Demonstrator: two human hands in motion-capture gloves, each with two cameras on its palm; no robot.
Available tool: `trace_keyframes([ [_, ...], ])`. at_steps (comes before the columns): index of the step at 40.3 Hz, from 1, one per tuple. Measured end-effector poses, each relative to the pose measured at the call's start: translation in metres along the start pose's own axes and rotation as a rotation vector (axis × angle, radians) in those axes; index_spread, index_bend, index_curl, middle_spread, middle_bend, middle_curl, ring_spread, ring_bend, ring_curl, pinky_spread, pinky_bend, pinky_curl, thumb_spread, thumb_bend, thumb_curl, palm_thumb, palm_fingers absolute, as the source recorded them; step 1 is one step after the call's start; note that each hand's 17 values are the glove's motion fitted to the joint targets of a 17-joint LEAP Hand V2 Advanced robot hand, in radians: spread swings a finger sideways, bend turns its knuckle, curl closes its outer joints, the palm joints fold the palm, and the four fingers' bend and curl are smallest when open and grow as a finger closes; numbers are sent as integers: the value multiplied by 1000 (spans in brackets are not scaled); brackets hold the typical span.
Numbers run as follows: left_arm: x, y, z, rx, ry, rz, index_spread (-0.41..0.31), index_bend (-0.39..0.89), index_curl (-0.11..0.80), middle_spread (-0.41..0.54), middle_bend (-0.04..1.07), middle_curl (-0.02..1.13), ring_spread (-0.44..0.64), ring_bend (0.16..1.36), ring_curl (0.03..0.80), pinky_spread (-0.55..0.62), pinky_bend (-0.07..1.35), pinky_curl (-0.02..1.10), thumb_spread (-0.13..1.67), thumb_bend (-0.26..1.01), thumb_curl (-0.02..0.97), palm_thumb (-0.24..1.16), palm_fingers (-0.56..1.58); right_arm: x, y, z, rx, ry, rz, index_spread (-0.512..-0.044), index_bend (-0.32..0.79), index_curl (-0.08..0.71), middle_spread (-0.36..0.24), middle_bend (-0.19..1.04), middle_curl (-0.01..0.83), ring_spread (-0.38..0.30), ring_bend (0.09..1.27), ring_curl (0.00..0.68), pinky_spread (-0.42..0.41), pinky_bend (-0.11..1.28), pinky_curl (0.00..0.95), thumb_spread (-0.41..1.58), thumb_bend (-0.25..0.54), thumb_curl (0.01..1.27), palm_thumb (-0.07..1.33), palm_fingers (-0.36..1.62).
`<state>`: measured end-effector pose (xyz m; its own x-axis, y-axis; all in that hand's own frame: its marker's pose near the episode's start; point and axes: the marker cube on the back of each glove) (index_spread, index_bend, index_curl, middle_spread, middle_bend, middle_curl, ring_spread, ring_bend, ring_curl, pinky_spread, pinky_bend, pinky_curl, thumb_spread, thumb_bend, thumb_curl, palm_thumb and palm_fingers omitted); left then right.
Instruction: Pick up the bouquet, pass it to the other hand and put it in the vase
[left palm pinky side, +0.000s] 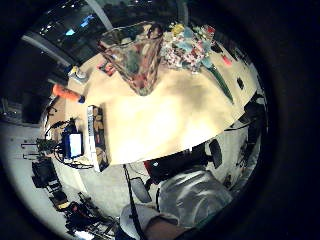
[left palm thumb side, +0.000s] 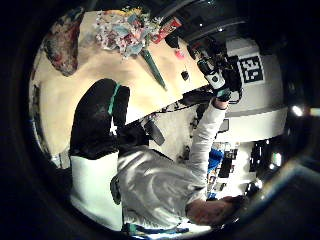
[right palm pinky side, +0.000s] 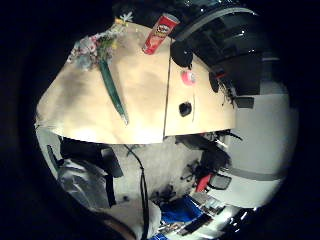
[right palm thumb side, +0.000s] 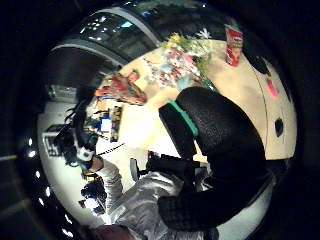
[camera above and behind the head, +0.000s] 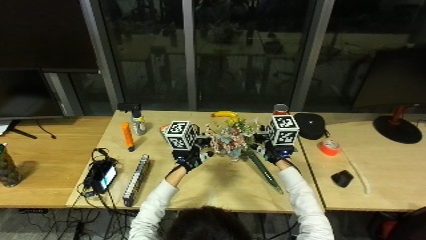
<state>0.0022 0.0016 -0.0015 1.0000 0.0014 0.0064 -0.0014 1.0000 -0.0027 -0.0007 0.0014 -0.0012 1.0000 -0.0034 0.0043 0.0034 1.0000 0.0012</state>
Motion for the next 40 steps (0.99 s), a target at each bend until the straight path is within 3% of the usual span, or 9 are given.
trace_keyframes([
  [4, 5, 3, -2, -12, -12, 4, 28, 190, 98, 149, 214, 101, 241, 391, 102, 241, 252, 95, 633, 228, 112, 381, 348, -2, 6, -5, -14, -9, -7, -221, 136, 61, 26, 251, 90, 72, 308, 76, 130, 332, 109, 644, 207, 68, 328, 231],
  [8, 9, 4, -1, -12, -12, 16, 35, 177, 138, 184, 208, 144, 305, 412, 135, 299, 247, 131, 814, 218, 146, 402, 325, -5, 14, -12, -48, -31, -12, -267, 138, 94, 31, 261, 127, 89, 328, 109, 159, 343, 150, 849, 210, 89, 351, 218],
  [20, 2, 4, 2, -32, -15, 9, 42, 169, 219, 225, 195, 220, 391, 425, 172, 369, 237, 193, 1053, 152, 221, 428, 293, -13, 6, -14, -100, -30, -12, -317, 140, 150, 42, 266, 202, 119, 355, 161, 194, 348, 217, 1137, 169, 135, 373, 182],
  [21, 1, 4, 2, -33, -12, 9, 42, 168, 224, 227, 194, 225, 394, 426, 174, 372, 237, 197, 1063, 146, 226, 430, 292, -13, 5, -14, -106, -26, -8, -319, 117, 147, 42, 265, 206, 125, 396, 176, 195, 354, 223, 1149, 165, 139, 374, 214],
  [24, -2, 3, 1, -39, -7, 8, 43, 167, 238, 230, 193, 238, 402, 428, 181, 378, 235, 209, 1085, 128, 240, 436, 286, -13, 1, -15, -127, -17, 6, -322, 87, 135, 50, 282, 223, 129, 447, 189, 204, 373, 234, 1176, 151, 148, 377, 258],
  [25, -2, 3, 0, -39, -5, 8, 43, 166, 242, 231, 193, 242, 404, 428, 183, 380, 235, 212, 1092, 122, 245, 438, 285, -13, 0, -15, -137, -14, 13, -302, -3, 109, 51, 312, 241, 118, 553, 230, 211, 462, 266, 1162, 132, 152, 364, 435],
  [26, -2, 3, -1, -37, -4, 7, 43, 166, 246, 232, 192, 246, 406, 429, 185, 381, 234, 216, 1097, 117, 249, 440, 283, -12, 0, -17, -148, -11, 22, -295, -13, 88, 52, 314, 241, 114, 563, 217, 214, 468, 251, 1165, 126, 156, 364, 448],
  [32, -2, 3, -4, -23, 2, 5, 44, 167, 268, 239, 187, 265, 415, 436, 197, 391, 230, 237, 1124, 81, 270, 448, 270, -2, -4, -23, -162, 19, 94, -227, 37, 87, 63, 303, 272, 89, 649, 283, 210, 570, 315, 1141, 87, 192, 383, 496],
  [40, 2, 10, -1, -25, 21, 43, 44, 166, 290, 243, 187, 285, 420, 442, 210, 397, 226, 259, 1143, 41, 293, 465, 261, 34, -23, 0, -133, -32, 241, -184, 48, 84, 59, 299, 302, 49, 682, 314, 199, 642, 351, 1120, 49, 235, 426, 532],
])
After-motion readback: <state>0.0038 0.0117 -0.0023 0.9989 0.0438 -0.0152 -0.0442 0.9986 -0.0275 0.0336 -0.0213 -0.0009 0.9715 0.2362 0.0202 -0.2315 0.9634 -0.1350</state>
